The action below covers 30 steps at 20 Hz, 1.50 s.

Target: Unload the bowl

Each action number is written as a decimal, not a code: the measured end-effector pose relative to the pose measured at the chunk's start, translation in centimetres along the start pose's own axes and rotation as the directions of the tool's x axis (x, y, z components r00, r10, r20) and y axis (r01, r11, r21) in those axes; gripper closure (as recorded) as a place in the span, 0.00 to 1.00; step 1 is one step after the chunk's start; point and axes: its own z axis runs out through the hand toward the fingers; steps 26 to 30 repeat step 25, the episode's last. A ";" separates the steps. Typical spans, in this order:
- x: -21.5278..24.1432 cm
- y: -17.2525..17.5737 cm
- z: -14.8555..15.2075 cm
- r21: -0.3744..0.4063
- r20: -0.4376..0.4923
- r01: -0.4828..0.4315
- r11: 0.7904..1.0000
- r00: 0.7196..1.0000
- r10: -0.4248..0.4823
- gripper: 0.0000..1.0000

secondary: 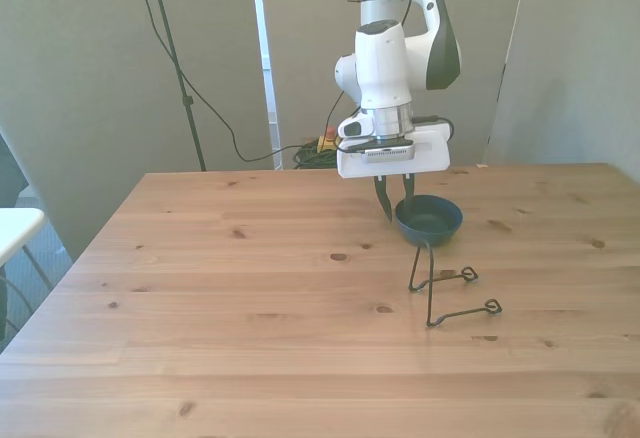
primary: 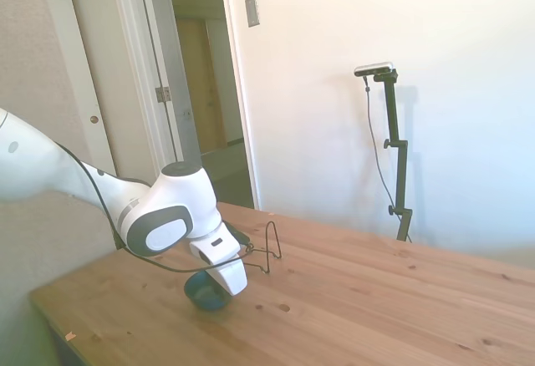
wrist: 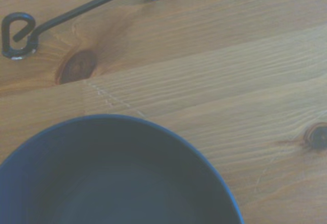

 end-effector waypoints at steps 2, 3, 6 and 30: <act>0.0 0.0 -0.2 0.004 -0.003 0.002 1.000 1.000 -0.002 0.00; 0.0 -0.1 -0.5 0.008 -0.006 0.004 1.000 1.000 -0.004 0.00; -0.2 -0.3 -1.7 0.025 -0.017 0.012 1.000 1.000 -0.012 0.00; -3.9 -4.3 -14.8 0.030 -0.057 0.139 0.990 0.989 -0.137 0.00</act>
